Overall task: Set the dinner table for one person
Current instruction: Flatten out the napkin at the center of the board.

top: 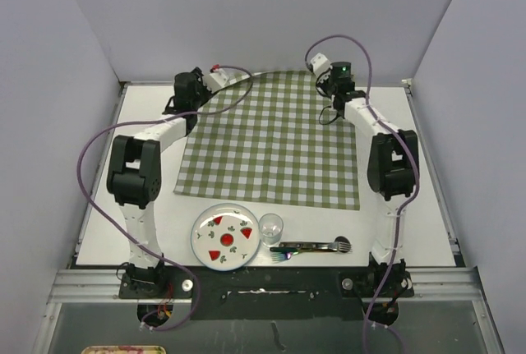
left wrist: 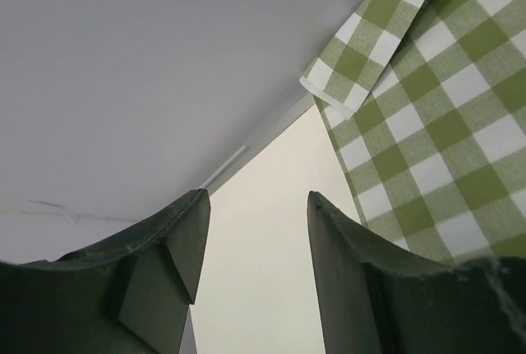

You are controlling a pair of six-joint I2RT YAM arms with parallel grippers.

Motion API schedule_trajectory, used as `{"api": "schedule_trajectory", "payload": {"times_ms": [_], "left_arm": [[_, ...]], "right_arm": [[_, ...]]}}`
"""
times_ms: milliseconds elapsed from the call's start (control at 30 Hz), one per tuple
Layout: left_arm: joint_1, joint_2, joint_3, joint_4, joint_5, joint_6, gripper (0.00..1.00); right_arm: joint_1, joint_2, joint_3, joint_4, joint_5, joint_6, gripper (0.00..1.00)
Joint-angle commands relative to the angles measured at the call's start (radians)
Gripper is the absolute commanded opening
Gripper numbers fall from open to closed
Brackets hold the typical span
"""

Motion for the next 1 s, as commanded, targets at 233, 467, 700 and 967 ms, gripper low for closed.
{"api": "schedule_trajectory", "payload": {"times_ms": [233,467,700,967], "left_arm": [[0.047,-0.281,-0.273,-0.213,0.127,-0.258,0.46],[0.056,-0.322,-0.377,-0.242,0.257,-0.304,0.39],[0.057,-0.333,-0.414,-0.264,0.309,-0.342,0.39],[0.065,-0.331,-0.48,-0.255,0.314,-0.329,0.38]], "right_arm": [[-0.042,-0.263,-0.069,-0.411,-0.401,0.175,0.0],[-0.041,-0.274,-0.118,-0.552,-0.52,0.158,0.0],[-0.044,-0.25,-0.096,-0.611,-0.575,0.169,0.0],[-0.043,-0.186,-0.013,-0.651,-0.608,0.174,0.0]]}}
